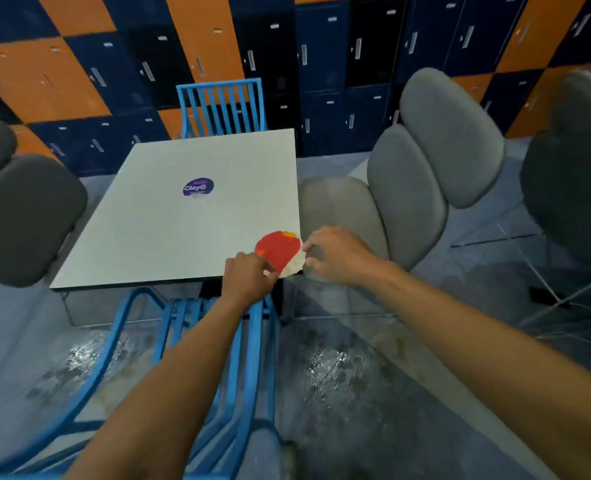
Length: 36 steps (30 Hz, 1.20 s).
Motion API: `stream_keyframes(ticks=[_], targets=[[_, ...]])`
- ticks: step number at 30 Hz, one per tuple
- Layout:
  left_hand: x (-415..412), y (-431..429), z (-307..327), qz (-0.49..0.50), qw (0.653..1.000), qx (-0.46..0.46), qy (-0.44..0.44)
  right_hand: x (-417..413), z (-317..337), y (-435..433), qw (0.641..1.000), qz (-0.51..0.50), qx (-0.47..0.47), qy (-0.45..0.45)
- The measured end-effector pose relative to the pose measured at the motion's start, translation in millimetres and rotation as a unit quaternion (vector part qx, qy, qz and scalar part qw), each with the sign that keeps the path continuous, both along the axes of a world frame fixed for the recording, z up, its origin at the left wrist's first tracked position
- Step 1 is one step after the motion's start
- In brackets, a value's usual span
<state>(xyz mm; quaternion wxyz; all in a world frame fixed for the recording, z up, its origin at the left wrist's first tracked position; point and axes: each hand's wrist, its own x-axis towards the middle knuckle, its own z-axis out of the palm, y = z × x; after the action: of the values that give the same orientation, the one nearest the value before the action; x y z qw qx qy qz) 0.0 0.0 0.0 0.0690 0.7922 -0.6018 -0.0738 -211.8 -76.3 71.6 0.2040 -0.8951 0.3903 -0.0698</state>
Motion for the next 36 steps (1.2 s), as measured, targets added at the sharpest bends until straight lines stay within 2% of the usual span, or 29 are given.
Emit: stream_keyframes(ticks=[3,6,11,18,21,25,30,36], targets=[[11.8,-18.1,-28.7,-0.011,1.000,0.028,-0.007,15.1,-30.6,-7.4,0.998,-0.044,0.032,0.012],[24.4,-34.1,-57.6,-0.023,0.998,0.053,0.022,35.4,-72.8,-11.2,0.996,-0.069,0.043,0.029],[56.5,-64.9,-108.2,-0.067,0.996,0.043,0.033,79.9,-142.1,-27.2,0.992,-0.115,0.042,0.034],[88.4,-82.2,-154.0,-0.154,0.988,0.003,-0.006,127.8,-206.0,-50.4,0.988,-0.097,-0.044,0.115],[94.8,-83.9,-164.5,-0.185,0.982,-0.039,-0.019,135.7,-218.2,-53.1,0.982,-0.096,-0.081,0.142],[99.5,-88.5,-168.5,-0.175,0.984,-0.036,-0.007,139.9,-222.5,-56.2,0.979,-0.121,-0.095,0.135],[103.7,-98.9,-157.5,-0.130,0.988,-0.036,0.068,135.6,-211.4,-65.2,0.980,-0.137,-0.061,0.130],[113.8,-122.7,-115.8,-0.088,0.986,-0.008,0.138,135.8,-172.5,-87.7,0.979,-0.196,-0.008,0.055]])
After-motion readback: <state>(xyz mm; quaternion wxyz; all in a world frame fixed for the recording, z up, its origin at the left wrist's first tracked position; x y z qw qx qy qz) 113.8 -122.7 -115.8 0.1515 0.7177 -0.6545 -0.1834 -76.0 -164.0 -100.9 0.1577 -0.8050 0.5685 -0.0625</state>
